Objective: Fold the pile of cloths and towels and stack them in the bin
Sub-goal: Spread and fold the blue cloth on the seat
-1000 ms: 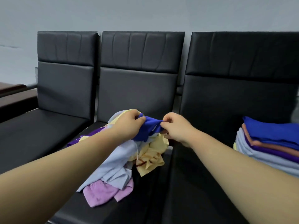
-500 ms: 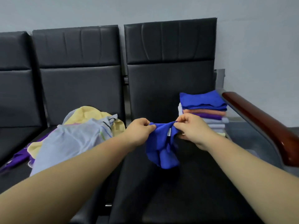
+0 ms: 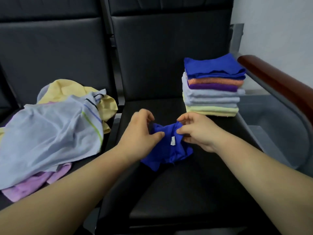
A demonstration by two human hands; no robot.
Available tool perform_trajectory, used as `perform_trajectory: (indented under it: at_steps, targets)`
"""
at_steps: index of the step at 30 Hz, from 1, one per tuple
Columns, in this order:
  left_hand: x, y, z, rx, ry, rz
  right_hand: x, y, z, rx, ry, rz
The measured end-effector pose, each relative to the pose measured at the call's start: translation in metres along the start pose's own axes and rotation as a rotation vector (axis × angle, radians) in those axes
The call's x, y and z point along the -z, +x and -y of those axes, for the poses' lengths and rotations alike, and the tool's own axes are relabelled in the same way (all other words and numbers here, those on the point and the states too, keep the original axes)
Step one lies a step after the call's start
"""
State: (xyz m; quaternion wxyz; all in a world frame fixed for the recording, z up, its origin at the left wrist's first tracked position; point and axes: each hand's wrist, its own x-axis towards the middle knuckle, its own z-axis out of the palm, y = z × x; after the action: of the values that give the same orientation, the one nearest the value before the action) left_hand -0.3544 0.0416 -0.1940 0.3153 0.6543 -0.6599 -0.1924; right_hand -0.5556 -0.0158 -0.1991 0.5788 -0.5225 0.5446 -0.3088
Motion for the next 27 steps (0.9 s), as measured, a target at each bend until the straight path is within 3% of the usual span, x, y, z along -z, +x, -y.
perform_trajectory:
  at_steps: [2,4,7,12,20,27]
  targets:
    - [0.002,0.006,0.001,-0.076,0.048,-0.036,-0.002,0.004,0.0,-0.007,0.078,0.012]
    - [-0.001,0.011,0.005,-0.09,0.043,0.06,-0.003,0.006,0.001,-0.013,0.17,0.023]
    - [-0.007,0.009,0.012,-0.008,-0.073,0.198,-0.002,0.004,0.003,-0.01,0.269,0.071]
    - [-0.017,0.006,0.015,0.074,-0.319,0.294,-0.003,-0.005,0.011,0.029,0.326,0.152]
    - [-0.024,0.001,0.006,0.085,-0.384,0.293,0.0,-0.013,0.012,0.069,0.255,0.141]
    - [-0.01,0.011,0.017,0.276,-0.593,0.105,0.005,-0.01,0.008,0.073,0.076,0.032]
